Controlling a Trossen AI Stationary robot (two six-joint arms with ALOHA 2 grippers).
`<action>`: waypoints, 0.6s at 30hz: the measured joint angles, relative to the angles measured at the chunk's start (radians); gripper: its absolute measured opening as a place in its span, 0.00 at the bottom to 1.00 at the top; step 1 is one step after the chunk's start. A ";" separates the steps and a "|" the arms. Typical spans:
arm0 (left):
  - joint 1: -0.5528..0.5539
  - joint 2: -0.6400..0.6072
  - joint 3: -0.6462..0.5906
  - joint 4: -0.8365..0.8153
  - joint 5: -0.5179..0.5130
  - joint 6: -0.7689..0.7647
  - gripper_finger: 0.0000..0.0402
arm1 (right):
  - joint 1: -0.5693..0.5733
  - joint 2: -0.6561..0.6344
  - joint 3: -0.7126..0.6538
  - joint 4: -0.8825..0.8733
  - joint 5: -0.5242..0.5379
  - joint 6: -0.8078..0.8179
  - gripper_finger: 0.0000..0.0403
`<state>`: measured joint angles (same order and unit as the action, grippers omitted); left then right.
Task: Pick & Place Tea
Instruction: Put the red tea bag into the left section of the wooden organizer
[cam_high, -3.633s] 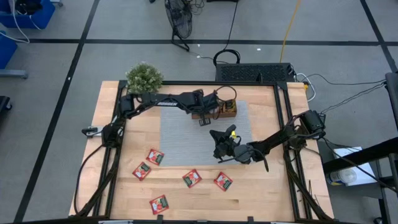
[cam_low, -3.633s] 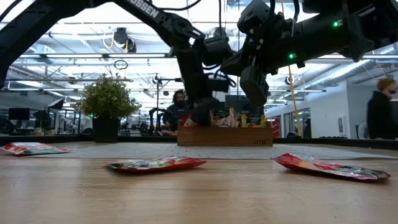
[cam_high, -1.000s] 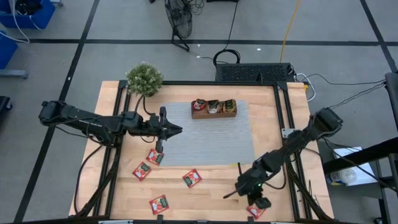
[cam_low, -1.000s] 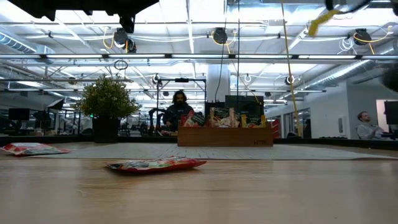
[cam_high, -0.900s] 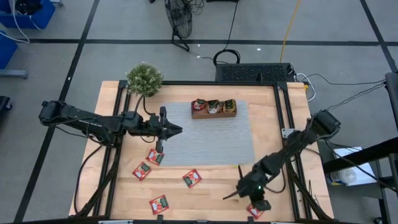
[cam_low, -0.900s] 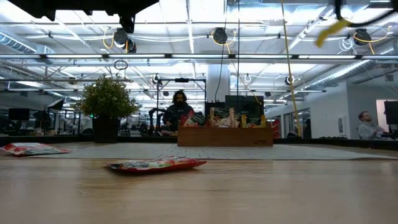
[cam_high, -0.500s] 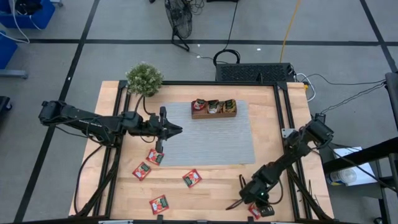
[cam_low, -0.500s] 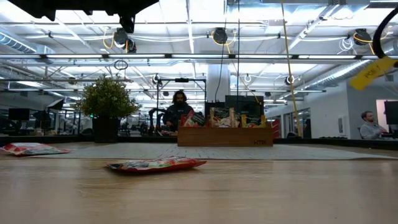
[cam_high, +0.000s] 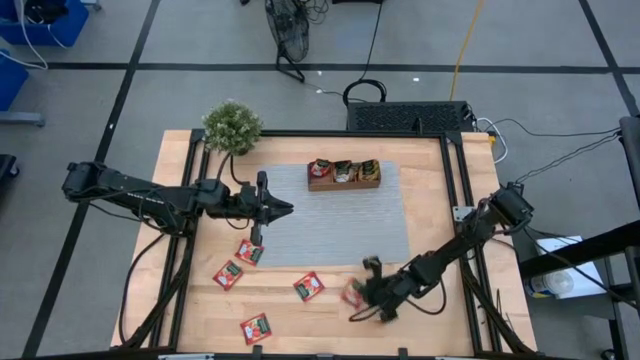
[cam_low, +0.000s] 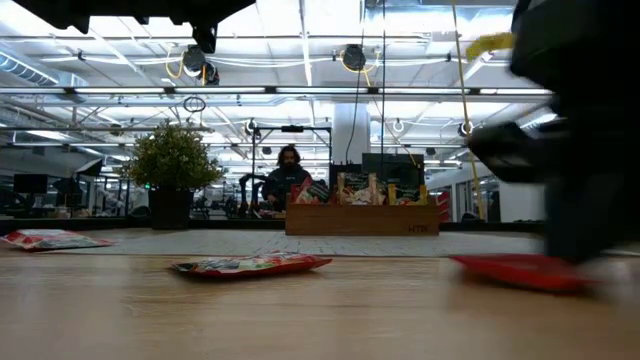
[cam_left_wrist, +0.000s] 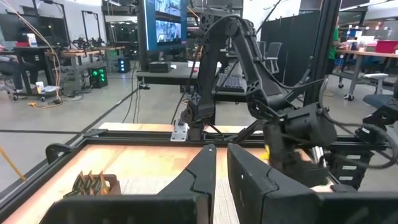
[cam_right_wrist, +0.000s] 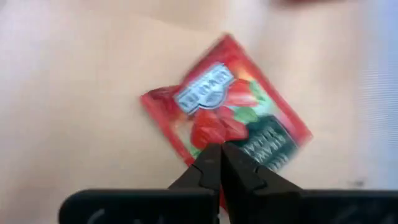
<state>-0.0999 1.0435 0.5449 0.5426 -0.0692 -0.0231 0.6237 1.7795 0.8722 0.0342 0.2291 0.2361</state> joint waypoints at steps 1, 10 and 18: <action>0.000 0.000 0.000 0.000 0.000 0.000 0.12 | -0.001 0.001 -0.001 0.001 0.088 -0.032 0.00; 0.000 0.000 0.000 0.000 0.000 0.000 0.12 | 0.063 -0.012 -0.001 0.098 0.564 -0.274 0.00; 0.000 0.000 0.000 0.000 0.000 0.000 0.12 | 0.032 -0.027 0.002 0.299 0.209 -0.158 0.01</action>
<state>-0.1001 1.0439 0.5449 0.5426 -0.0694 -0.0231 0.6560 1.7526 0.8742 0.3330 0.4383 0.0783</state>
